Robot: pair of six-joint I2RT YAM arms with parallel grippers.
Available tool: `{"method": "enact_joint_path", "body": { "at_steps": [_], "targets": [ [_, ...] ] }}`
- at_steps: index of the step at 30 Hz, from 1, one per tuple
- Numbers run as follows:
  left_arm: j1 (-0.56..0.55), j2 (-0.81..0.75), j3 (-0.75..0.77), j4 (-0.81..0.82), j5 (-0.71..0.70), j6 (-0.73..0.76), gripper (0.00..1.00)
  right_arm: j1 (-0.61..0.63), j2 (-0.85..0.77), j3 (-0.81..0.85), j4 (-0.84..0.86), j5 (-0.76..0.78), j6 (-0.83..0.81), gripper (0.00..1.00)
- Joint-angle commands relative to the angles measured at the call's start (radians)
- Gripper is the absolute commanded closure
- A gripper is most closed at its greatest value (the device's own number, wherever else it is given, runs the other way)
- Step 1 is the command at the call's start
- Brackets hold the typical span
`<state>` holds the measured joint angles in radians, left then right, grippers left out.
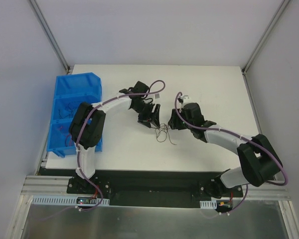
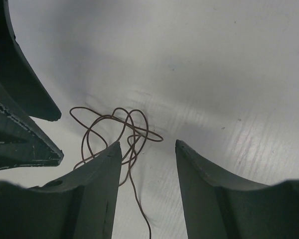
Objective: Untangle the cables
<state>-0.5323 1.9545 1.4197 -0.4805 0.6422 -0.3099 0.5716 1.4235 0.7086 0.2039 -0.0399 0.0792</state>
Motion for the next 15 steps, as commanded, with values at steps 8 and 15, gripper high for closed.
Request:
{"method": "enact_joint_path", "body": {
  "at_steps": [8,15],
  "targets": [
    [-0.021,0.076,0.091,-0.086,-0.136,0.032,0.43,0.002,0.092,0.045,0.008,-0.113,0.097,0.54],
    [-0.052,0.115,0.1,-0.086,-0.133,0.026,0.39,0.002,0.138,0.071,0.011,-0.15,0.103,0.78]
  ]
}}
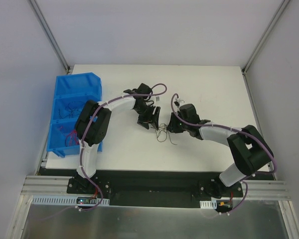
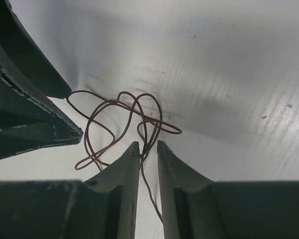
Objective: Untangle the cables
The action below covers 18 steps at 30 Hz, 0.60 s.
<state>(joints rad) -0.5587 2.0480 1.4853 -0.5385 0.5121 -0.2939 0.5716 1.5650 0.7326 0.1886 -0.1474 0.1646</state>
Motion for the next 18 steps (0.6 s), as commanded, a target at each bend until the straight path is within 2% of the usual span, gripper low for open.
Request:
{"method": "enact_joint_path", "body": {
  "at_steps": [1,5,7,11,12,14,15,16,18],
  "targets": [
    [-0.03,0.024,0.035,-0.028,-0.006,0.01,0.38,0.001,-0.013,0.045,0.026,-0.037,0.012,0.83],
    [-0.049,0.041,0.041,-0.029,-0.021,0.012,0.4,-0.001,-0.054,0.027,0.026,-0.003,-0.017,0.99],
    [-0.05,0.043,0.049,-0.029,-0.02,0.012,0.49,-0.001,-0.077,0.015,0.041,-0.001,-0.027,0.99],
    [-0.05,0.017,0.059,-0.031,-0.108,0.027,0.77,0.001,-0.126,-0.021,0.069,0.034,-0.043,1.0],
    [-0.05,0.003,0.066,-0.04,-0.138,0.038,0.82,-0.001,-0.144,-0.027,0.071,0.052,-0.049,0.99],
    [-0.05,-0.021,0.078,-0.064,-0.214,0.059,0.92,0.001,-0.186,-0.044,0.066,0.109,-0.066,1.0],
    [-0.05,-0.038,0.085,-0.075,-0.248,0.073,0.97,-0.001,-0.207,-0.054,0.06,0.185,-0.074,1.0],
    [-0.05,-0.055,0.089,-0.089,-0.312,0.085,1.0,0.001,-0.227,-0.064,0.051,0.242,-0.079,1.0],
    [-0.05,-0.112,0.092,-0.101,-0.398,0.111,1.0,-0.001,-0.269,-0.071,0.008,0.366,-0.086,1.0]
  ]
}}
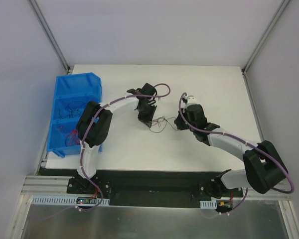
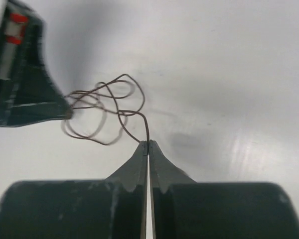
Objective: Untangle the cables
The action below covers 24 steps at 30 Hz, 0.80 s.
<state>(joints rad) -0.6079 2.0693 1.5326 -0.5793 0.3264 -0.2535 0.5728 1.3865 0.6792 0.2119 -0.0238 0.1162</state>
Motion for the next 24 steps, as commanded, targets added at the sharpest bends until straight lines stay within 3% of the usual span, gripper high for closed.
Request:
{"method": "enact_joint_path", "body": {
  "at_steps": [1,7,13,17,19,20,21,24],
  "targets": [
    [-0.001,-0.153,0.041,-0.062,-0.255,0.083,1.0,-0.002,-0.105,-0.021,-0.043,0.321,-0.033,1.0],
    [-0.001,-0.303,-0.006,-0.07,-0.492,0.131,1.0,-0.051,-0.181,-0.064,-0.095,0.499,0.02,1.0],
    [0.0,-0.376,-0.035,-0.073,-0.755,0.152,1.0,-0.12,-0.188,-0.079,-0.118,0.515,0.089,1.0],
    [0.0,-0.394,-0.034,-0.071,-0.741,0.154,1.0,-0.139,-0.167,-0.075,-0.086,0.4,0.083,1.0],
    [0.0,-0.408,-0.045,-0.068,-0.649,0.146,1.0,-0.137,-0.141,-0.084,0.013,0.204,0.016,1.0],
    [0.0,-0.416,-0.055,-0.056,-0.606,0.149,1.0,-0.137,-0.107,-0.07,0.049,0.036,-0.022,0.99],
    [-0.001,-0.417,-0.063,-0.051,-0.563,0.152,1.0,-0.133,-0.078,-0.049,0.063,-0.084,-0.026,0.92],
    [0.0,-0.422,-0.061,-0.034,-0.456,0.168,1.0,-0.122,-0.029,-0.035,0.145,-0.208,-0.003,0.56]
  ]
}}
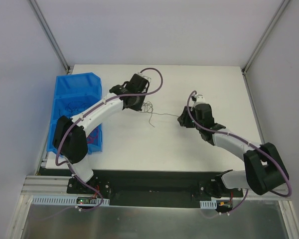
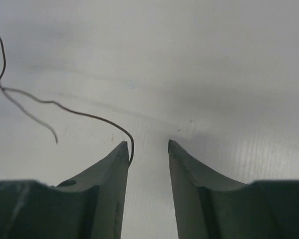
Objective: Untangle the cables
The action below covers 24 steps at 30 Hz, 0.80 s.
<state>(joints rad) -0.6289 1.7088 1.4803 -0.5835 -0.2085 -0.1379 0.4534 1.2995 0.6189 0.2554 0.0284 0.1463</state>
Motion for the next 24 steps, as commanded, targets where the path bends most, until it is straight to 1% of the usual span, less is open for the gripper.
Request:
{"method": "enact_joint_path", "body": {
  "at_steps": [1,5,9,10,12,14,16,20,24],
  "targets": [
    [0.021,-0.064,-0.015,-0.018,0.107,0.057,1.0,-0.001,0.058,0.015,0.129,-0.278,-0.031,0.49],
    [0.02,-0.061,-0.022,-0.007,0.164,0.054,1.0,-0.002,0.015,-0.03,0.212,-0.332,-0.045,0.44],
    [0.02,-0.063,-0.021,-0.003,0.257,0.038,1.0,0.004,-0.009,-0.062,0.312,-0.412,-0.037,0.44],
    [0.02,-0.066,-0.026,0.002,0.279,0.038,1.0,0.008,-0.02,-0.076,0.33,-0.413,-0.042,0.43],
    [0.02,-0.063,-0.029,0.013,0.336,0.046,1.0,0.013,-0.02,-0.071,0.315,-0.375,-0.05,0.43],
    [0.02,-0.061,-0.032,0.03,0.403,0.044,1.0,0.013,0.004,-0.044,0.263,-0.325,-0.039,0.49],
    [0.02,-0.06,-0.043,0.048,0.46,0.041,1.0,0.013,0.032,-0.03,0.263,-0.343,-0.031,0.55],
    [0.018,-0.046,-0.038,0.053,0.5,0.031,1.0,0.018,0.061,-0.018,0.309,-0.416,-0.01,0.57],
    [0.014,-0.037,-0.043,0.059,0.551,0.023,1.0,0.033,0.06,-0.03,0.338,-0.426,-0.011,0.56]
  ]
}}
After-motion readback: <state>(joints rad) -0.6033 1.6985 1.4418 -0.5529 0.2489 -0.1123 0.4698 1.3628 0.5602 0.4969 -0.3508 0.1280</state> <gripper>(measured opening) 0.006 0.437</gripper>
